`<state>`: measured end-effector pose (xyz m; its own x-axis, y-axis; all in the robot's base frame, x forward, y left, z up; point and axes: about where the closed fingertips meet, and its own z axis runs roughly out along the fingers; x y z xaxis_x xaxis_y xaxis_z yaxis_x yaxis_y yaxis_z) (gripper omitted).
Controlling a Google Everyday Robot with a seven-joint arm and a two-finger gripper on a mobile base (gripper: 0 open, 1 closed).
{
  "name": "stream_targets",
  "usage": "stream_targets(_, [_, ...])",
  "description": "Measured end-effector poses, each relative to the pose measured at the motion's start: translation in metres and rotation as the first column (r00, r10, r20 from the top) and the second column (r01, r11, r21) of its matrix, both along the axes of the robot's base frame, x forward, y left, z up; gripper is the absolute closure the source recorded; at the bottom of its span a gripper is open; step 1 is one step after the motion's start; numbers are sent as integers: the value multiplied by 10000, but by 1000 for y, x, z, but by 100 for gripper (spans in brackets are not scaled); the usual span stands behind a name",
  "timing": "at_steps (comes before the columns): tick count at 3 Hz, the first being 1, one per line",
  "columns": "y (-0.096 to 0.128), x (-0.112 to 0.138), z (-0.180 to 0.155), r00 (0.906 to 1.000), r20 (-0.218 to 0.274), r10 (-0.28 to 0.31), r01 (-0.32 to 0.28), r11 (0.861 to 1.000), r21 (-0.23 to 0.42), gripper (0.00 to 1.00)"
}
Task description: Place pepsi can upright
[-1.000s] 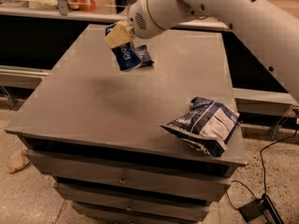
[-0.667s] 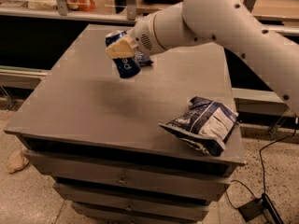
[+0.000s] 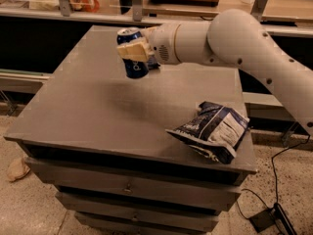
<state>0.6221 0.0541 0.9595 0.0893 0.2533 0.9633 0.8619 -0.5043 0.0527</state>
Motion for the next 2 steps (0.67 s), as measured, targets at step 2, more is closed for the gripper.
stream_targets(2, [1,10,-29,9984,-537,182,-176,9998,121,100])
